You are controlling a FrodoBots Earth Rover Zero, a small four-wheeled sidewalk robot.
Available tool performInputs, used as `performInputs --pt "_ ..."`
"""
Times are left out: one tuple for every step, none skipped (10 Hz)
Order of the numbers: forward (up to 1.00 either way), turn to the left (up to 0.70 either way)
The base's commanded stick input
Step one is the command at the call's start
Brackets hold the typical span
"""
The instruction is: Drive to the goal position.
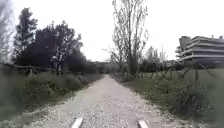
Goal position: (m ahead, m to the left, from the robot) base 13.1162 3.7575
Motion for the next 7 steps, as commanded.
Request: performInputs --pt "0.7 0.0" --pt "0.7 -0.02" --pt "0.7 -0.35" --pt "0.7 -0.35" --pt "0.7 0.0" --pt "0.7 0.0" --pt "0.7 0.0"
